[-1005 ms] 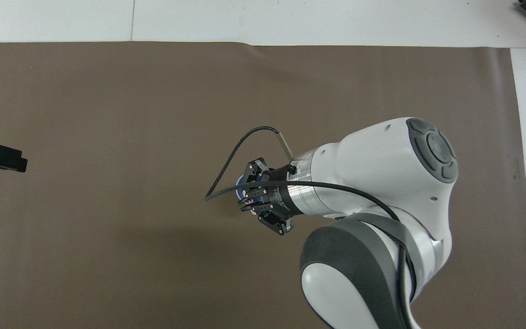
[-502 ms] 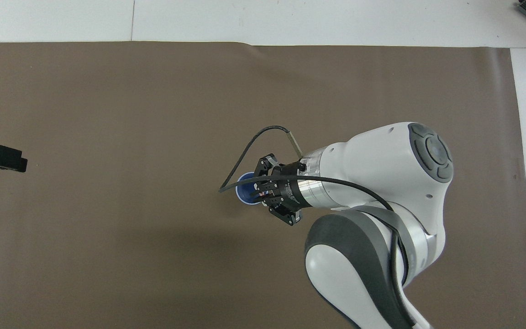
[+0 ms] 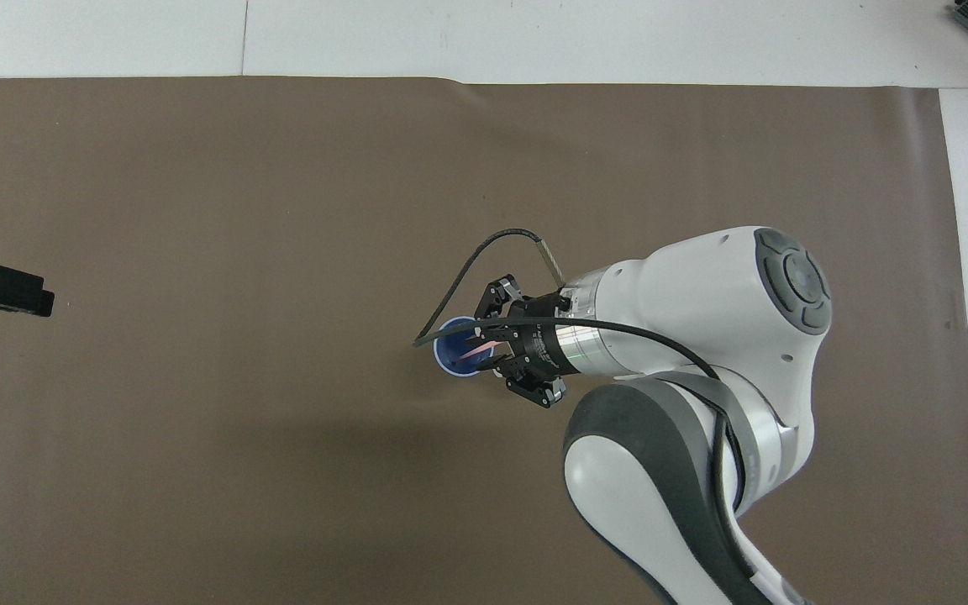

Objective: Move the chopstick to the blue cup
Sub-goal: 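Lower the pink stick into the blue cup with the right gripper, then open the right gripper to release the stick and lift away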

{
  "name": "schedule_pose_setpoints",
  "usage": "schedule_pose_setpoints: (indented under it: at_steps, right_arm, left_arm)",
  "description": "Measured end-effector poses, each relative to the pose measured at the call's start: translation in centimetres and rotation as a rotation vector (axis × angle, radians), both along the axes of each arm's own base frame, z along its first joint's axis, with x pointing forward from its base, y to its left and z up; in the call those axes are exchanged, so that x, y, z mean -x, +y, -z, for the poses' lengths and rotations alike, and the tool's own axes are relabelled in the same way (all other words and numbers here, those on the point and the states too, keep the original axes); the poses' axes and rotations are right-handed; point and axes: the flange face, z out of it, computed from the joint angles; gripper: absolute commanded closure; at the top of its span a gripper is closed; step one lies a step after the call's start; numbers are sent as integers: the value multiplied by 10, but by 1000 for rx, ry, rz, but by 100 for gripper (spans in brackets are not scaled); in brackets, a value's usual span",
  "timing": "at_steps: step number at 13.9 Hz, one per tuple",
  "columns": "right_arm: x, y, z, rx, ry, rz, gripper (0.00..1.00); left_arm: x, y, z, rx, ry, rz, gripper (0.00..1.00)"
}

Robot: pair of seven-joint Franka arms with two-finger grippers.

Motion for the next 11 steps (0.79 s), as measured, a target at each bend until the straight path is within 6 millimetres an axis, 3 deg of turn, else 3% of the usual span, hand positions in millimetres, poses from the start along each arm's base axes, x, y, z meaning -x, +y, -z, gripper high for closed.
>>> schedule_pose_setpoints:
  at_steps: [2, 5, 6, 8, 11]
  right_arm:
    - [-3, -2, -5, 39, -43, -17, 35]
    - [-14, -19, -12, 204, -159, -77, 20]
    - [-17, -30, -16, 251, -195, -102, 20]
    - [-23, -62, -27, 310, -241, -180, 18]
    - [-27, -135, -53, 347, -252, -254, 0]
  left_arm:
    - [0, 0, 0, 0, 0, 0, 0]
    - [0, -1, 0, 0, 0, 1, 0]
    - [0, -1, 0, 0, 0, 1, 0]
    - [0, -1, 0, 0, 0, 1, 0]
    - [0, -1, 0, 0, 0, 1, 0]
